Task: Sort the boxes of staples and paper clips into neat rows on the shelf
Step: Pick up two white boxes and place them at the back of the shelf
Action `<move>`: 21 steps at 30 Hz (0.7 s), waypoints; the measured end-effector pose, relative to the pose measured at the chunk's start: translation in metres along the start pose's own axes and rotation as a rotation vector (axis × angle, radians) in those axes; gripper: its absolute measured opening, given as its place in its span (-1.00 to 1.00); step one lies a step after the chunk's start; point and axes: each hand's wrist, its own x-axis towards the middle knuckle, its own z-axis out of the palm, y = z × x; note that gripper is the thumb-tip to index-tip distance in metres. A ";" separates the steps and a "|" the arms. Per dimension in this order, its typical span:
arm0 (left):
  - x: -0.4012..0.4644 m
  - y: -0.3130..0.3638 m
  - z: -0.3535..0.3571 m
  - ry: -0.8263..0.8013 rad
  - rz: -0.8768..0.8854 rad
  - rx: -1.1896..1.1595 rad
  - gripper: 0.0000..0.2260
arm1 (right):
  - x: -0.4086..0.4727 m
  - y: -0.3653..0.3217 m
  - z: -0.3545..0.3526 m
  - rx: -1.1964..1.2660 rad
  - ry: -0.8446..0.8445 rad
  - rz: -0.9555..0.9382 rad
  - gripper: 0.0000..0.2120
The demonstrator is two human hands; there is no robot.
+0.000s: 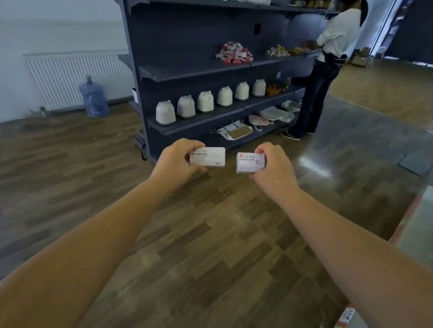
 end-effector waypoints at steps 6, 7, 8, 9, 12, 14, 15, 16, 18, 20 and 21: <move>0.071 -0.026 0.030 0.021 -0.009 -0.007 -0.53 | 0.078 0.026 0.021 0.042 0.015 0.016 -0.60; 0.086 -0.029 0.036 0.023 -0.018 -0.014 -0.53 | 0.093 0.032 0.023 0.048 0.017 0.015 -0.60; 0.101 -0.031 0.042 0.024 -0.028 -0.020 -0.53 | 0.108 0.038 0.025 0.049 0.017 0.011 -0.60; 0.117 -0.033 0.048 0.023 -0.038 -0.021 -0.53 | 0.124 0.045 0.027 0.050 0.013 0.004 -0.60; 0.169 -0.036 0.062 0.029 -0.033 0.002 -0.53 | 0.175 0.063 0.028 0.062 -0.001 -0.012 -0.60; 0.201 -0.037 0.070 0.043 -0.033 0.009 -0.54 | 0.208 0.074 0.028 0.064 -0.011 -0.021 -0.60; 0.215 -0.037 0.074 0.051 -0.037 0.011 -0.54 | 0.223 0.079 0.029 0.061 -0.017 -0.030 -0.61; 0.228 -0.038 0.078 0.060 -0.042 0.011 -0.54 | 0.236 0.083 0.029 0.060 -0.024 -0.037 -0.61; 0.249 -0.044 0.084 0.061 -0.049 0.009 -0.55 | 0.262 0.091 0.032 0.071 -0.026 -0.045 -0.61; 0.267 -0.053 0.089 0.046 -0.062 0.009 -0.58 | 0.283 0.096 0.037 0.087 -0.026 -0.047 -0.61; 0.278 -0.059 0.092 0.043 -0.080 0.002 -0.59 | 0.296 0.098 0.041 0.096 -0.032 -0.041 -0.62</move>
